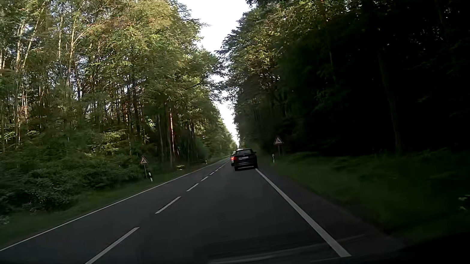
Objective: Follow the waypoints while adhering to traffic rules and regulations
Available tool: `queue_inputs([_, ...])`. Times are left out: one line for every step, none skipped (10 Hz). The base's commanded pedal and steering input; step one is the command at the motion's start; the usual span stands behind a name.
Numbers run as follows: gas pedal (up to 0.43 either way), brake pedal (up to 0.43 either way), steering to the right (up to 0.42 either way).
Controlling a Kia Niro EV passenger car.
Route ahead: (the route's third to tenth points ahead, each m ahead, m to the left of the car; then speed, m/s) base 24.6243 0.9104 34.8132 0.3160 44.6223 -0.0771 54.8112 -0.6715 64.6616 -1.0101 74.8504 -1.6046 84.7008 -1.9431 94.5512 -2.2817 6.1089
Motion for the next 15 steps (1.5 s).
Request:
queue_inputs([0.0,0.0,-0.003])
queue_inputs([0.0,0.0,-0.003])
queue_inputs([0.0,0.0,-0.003])
queue_inputs([0.0,0.0,-0.003])
queue_inputs([0.0,0.0,-0.003])
queue_inputs([0.0,0.0,-0.003])
queue_inputs([0.0,0.0,-0.003])
queue_inputs([0.0,0.0,-0.003])
queue_inputs([0.0,0.0,-0.003])
queue_inputs([0.0,0.0,-0.003])
queue_inputs([0.0,0.0,-0.003])
queue_inputs([0.0,0.0,-0.003])
queue_inputs([0.0,0.0,-0.003])
queue_inputs([0.0,0.0,-0.003])
queue_inputs([0.0,0.0,-0.003])
